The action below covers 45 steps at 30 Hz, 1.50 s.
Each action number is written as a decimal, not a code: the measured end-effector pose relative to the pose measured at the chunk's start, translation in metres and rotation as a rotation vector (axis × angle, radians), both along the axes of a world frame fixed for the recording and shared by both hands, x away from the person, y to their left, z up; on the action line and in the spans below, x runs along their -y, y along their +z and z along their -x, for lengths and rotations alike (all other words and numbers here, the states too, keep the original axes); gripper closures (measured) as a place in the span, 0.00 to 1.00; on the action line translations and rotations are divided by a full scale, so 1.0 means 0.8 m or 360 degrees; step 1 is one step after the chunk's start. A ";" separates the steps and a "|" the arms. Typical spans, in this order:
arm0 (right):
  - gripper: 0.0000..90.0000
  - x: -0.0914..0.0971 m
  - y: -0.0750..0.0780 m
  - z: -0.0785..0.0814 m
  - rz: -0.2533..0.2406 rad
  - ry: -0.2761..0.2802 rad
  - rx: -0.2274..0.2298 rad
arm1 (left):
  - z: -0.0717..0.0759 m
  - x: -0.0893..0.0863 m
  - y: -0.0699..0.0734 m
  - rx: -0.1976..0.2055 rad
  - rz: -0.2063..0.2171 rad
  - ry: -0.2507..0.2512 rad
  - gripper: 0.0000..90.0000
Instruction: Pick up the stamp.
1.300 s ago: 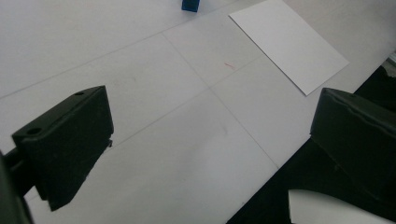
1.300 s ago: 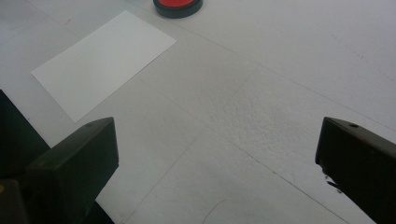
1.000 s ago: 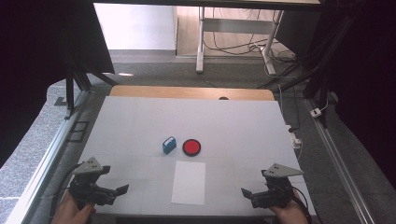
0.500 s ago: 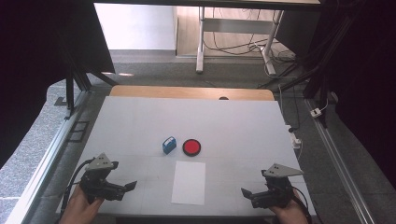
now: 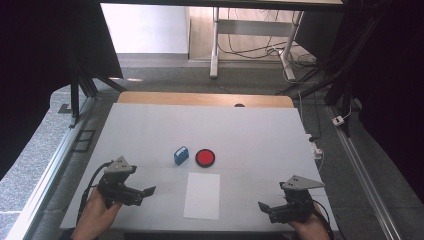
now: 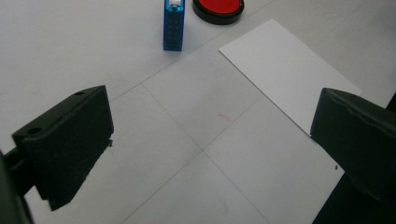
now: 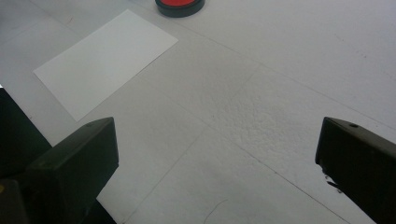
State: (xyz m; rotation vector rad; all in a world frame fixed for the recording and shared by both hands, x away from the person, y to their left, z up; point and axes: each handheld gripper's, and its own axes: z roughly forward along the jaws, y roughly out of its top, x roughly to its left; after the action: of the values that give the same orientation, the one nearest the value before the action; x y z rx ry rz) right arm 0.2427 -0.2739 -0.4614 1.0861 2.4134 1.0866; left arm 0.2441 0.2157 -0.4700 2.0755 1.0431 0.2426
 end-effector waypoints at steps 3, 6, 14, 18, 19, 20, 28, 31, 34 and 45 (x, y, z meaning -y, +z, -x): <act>0.00 0.000 0.000 0.000 0.0004 -0.0001 -0.0001 | -0.007 0.005 -0.001 -0.0002 -0.0007 -0.0016 0.00; 0.00 0.000 0.000 0.000 -0.0001 0.0001 -0.0001 | -0.014 0.011 -0.002 -0.0005 -0.0014 -0.0027 0.00; 0.00 -0.001 0.000 0.000 -0.0001 0.0003 -0.0004 | -0.036 0.022 -0.005 -0.0011 -0.0015 -0.0041 0.00; 0.00 -0.001 0.000 0.000 0.0000 0.0004 -0.0005 | -0.046 0.026 -0.007 -0.0003 -0.0028 -0.0045 0.00; 0.00 -0.001 0.000 0.000 0.0000 0.0005 -0.0006 | -0.049 0.027 -0.007 0.0002 -0.0031 -0.0039 0.00; 0.00 -0.001 0.000 0.000 0.0000 0.0005 -0.0006 | -0.052 0.028 -0.007 0.0001 -0.0031 -0.0043 0.00; 0.00 -0.001 -0.001 0.000 0.0005 0.0007 -0.0007 | -0.069 0.038 -0.010 0.0015 -0.0050 -0.0054 0.01; 0.00 -0.001 -0.001 0.000 0.0013 0.0008 -0.0007 | -0.075 0.044 -0.011 0.0022 -0.0069 -0.0053 0.01; 0.00 -0.001 -0.001 -0.001 0.0016 0.0009 -0.0008 | -0.082 0.049 -0.013 0.0023 -0.0085 -0.0058 0.02; 0.00 -0.001 -0.001 -0.001 0.0018 0.0012 -0.0014 | -0.111 0.064 -0.020 0.0005 -0.0077 -0.0088 0.02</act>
State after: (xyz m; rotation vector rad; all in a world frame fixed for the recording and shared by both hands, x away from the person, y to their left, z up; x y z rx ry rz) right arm 0.2434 -0.2730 -0.4619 1.0815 2.4294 1.0717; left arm 0.3326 0.1648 -0.4857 2.1435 0.9849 0.2456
